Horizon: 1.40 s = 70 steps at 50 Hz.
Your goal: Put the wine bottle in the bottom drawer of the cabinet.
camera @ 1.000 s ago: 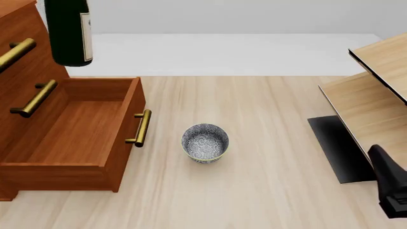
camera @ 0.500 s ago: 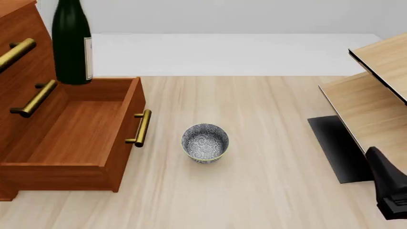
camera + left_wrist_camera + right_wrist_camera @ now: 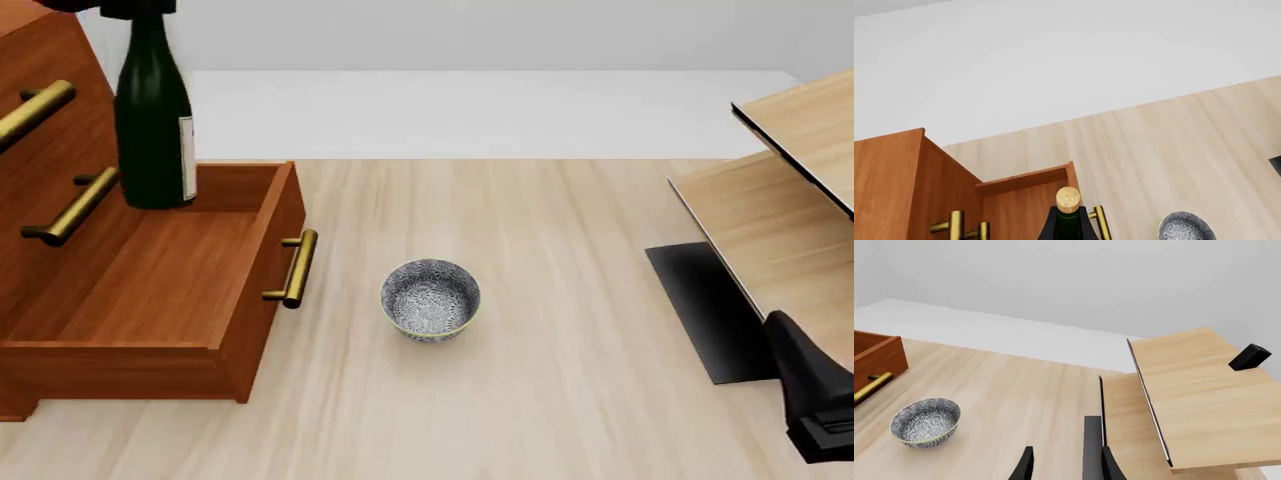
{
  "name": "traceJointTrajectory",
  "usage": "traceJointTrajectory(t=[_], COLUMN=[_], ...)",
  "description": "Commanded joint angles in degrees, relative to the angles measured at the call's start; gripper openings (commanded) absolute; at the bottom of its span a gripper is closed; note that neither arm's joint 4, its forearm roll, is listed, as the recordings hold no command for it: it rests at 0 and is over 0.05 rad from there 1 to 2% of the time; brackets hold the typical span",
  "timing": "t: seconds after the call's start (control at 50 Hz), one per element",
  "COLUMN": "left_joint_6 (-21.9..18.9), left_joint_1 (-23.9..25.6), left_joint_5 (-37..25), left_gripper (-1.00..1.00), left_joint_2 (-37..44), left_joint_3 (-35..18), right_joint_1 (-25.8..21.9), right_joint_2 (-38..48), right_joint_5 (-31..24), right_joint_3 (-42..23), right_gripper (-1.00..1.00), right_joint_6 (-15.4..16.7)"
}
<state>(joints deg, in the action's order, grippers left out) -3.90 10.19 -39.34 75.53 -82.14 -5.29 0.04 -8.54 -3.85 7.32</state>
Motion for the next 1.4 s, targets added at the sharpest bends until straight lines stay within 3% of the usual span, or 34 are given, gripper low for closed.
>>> traceJointTrajectory(t=[0.02,0.38,0.9,1.2,1.24,1.28,1.3,1.4], left_joint_6=[1.19,2.01,4.69,3.26,5.50,2.89,4.91,4.28], left_joint_1=[-0.67,-2.85,-2.13,-2.76,-2.04,-2.88,-2.27,-2.70], left_joint_5=[1.98,5.29,9.05,11.34,11.09,11.68,11.76,12.32], left_gripper=[-1.00,-1.00,-1.00,-1.00,-1.00,-1.00,-1.00,-1.00], left_joint_2=[-0.82,-2.36,-4.80,-5.13,-5.08,-5.32,-5.38,-5.44], left_joint_3=[2.84,8.98,16.76,20.66,20.72,21.26,21.39,22.38], right_joint_1=[-0.16,-0.32,-0.78,-0.78,-0.78,-0.78,-0.78,-0.77], right_joint_2=[0.01,0.02,0.06,0.07,0.07,0.07,0.06,0.06], right_joint_5=[0.01,-0.05,-0.01,-0.09,-0.07,-0.05,-0.04,-0.08], right_joint_3=[0.18,0.25,0.49,0.52,0.54,0.58,0.58,0.59], right_gripper=[1.00,1.00,1.00,1.00,1.00,1.00,1.00,1.00], right_joint_6=[0.10,0.23,0.21,0.30,0.29,0.34,0.33,0.31])
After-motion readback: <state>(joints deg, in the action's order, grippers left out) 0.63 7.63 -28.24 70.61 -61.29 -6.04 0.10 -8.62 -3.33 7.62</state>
